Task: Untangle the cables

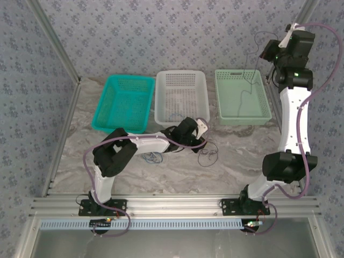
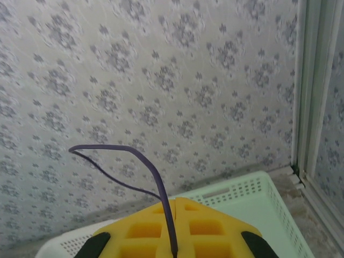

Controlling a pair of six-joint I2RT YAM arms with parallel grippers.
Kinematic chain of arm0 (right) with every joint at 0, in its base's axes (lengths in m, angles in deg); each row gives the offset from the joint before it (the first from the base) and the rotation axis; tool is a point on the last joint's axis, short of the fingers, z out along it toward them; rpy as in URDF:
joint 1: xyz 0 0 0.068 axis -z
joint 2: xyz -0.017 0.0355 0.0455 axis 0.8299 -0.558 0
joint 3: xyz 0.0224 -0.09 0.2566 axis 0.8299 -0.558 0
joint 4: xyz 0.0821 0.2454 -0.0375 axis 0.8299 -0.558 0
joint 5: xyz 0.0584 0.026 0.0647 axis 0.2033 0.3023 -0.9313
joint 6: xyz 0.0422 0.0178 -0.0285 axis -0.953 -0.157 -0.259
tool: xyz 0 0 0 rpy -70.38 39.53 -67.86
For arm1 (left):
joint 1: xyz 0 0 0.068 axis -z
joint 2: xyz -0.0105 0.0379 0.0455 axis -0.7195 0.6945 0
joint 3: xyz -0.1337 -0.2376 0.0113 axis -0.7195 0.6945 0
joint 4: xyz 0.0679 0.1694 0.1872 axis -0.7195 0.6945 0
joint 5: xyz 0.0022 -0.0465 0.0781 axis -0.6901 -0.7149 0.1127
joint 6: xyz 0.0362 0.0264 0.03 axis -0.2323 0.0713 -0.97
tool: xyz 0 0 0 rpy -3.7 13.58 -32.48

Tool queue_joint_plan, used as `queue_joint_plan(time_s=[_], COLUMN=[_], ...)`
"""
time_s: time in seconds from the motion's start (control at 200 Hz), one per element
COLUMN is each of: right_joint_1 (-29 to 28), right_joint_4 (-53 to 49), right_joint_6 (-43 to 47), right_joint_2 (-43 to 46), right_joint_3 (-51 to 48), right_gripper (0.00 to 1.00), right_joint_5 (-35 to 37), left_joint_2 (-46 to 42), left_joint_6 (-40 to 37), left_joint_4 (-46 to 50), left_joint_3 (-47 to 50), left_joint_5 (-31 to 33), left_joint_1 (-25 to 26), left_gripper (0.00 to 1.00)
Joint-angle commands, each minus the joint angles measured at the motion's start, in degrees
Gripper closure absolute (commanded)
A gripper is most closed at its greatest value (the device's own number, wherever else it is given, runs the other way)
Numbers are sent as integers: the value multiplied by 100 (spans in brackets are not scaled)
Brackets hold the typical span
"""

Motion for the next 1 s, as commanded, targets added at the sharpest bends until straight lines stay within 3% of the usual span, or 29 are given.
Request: queue_joint_plan(time_s=[0.0,0.16,0.485,0.545,0.61,0.665,0.8,0.994], right_joint_1=[-52,-95,-112,-101,-98,-108,-129,-130], right_joint_4=[-126,-495,-2026,-2070,-2134,-2188,-2312,-2111], right_joint_6=[-113,-306,-44,15,111,187,317,353], right_joint_2=[-123,-542,-2196,-2317,-2407,-2422,-2253,-1612], right_joint_3=[-248,-463,416,393,405,401,330,-414], right_gripper=[100,98,92,79,42,26,8,3], right_joint_5=[197,351,331,302,270,289,660,794], left_joint_2=[-348,-536,-928,-984,-1046,-1104,-1281,-1524], left_joint_6=[95,104,188,185,188,193,211,229], left_joint_4=[-107,-99,-134,-123,-96,-79,-65,-119], left_joint_3=[110,217,567,631,673,705,789,978], left_joint_5=[36,16,140,180,214,232,279,344], left_joint_1=[28,95,125,125,125,125,125,125], left_gripper=[100,100,100,100,100,100,100,100])
